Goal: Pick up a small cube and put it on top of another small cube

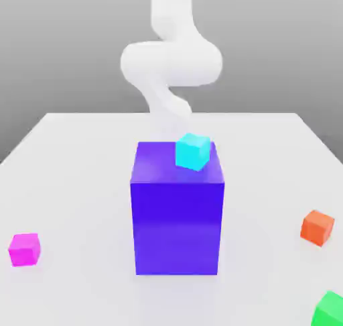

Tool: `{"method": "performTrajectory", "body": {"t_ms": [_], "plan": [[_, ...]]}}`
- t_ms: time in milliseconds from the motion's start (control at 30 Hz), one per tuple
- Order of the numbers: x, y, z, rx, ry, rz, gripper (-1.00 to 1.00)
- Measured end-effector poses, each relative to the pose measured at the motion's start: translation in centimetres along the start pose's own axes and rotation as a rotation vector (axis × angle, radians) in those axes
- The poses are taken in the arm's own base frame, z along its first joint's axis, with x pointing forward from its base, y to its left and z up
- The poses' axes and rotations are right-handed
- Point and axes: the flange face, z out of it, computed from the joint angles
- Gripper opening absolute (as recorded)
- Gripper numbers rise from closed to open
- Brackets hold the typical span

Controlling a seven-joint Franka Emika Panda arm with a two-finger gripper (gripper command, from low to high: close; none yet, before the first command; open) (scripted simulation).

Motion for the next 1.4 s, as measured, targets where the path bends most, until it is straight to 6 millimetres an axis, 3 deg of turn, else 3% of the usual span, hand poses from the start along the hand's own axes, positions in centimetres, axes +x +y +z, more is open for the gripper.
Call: {"method": "performTrajectory", "body": {"t_ms": [200, 433, 633, 833, 967, 1000, 1233, 1400], "plan": [[3.8, 7.0, 12.1, -0.206, -0.021, 0.286, 0.0], [5.7, 19.3, 23.2, -0.426, -0.034, 0.629, 0.0], [4.7, 32.8, 29.5, -0.61, -0.031, 0.954, 0.0], [-0.1, 43.7, 34.0, -0.763, -0.044, 1.223, 0.0], [-2.4, 46.7, 37.4, -0.778, -0.044, 1.248, 0.0], [-3.0, 47.4, 38.2, -0.778, -0.044, 1.248, -1.0], [-3.1, 47.5, 38.4, -0.778, -0.043, 1.249, -1.0], [-0.9, 44.9, 34.6, -0.777, -0.044, 1.249, -1.0]]}}
